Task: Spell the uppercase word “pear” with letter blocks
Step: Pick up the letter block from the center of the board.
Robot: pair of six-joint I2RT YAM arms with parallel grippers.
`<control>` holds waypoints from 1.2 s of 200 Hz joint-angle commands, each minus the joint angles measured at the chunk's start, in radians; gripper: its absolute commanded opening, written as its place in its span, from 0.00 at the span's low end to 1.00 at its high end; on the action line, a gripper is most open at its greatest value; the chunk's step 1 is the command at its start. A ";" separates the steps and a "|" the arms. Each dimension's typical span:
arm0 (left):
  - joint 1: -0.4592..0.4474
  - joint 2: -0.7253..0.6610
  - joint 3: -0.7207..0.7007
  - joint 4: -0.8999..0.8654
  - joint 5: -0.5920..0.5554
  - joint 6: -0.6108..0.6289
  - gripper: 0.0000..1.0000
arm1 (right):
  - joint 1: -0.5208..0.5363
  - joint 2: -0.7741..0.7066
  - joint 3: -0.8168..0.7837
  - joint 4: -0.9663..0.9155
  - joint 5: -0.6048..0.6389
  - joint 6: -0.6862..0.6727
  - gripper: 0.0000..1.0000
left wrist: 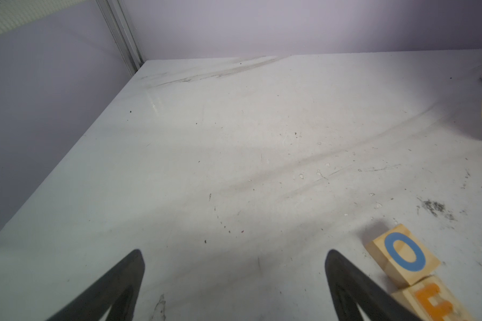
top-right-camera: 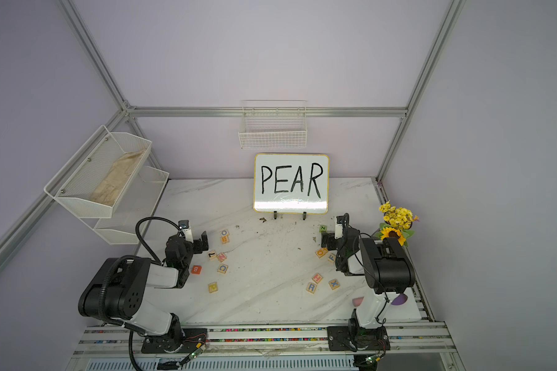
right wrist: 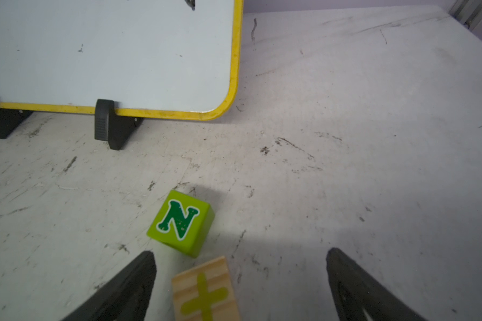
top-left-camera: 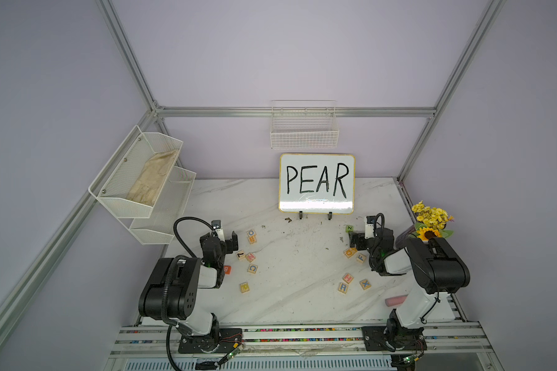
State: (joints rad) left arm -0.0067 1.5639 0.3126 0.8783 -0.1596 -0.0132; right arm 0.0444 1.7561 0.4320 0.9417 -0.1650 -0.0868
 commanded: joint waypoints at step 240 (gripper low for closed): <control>-0.481 -0.582 0.403 -0.779 0.222 -0.948 1.00 | 0.553 -0.585 0.326 -0.845 -0.048 0.792 0.97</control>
State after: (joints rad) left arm -0.4763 1.0279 0.7223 0.0376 0.1184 -0.8841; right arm 0.5919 1.2289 0.7738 0.0063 -0.2214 0.6167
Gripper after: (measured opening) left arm 0.997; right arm 0.975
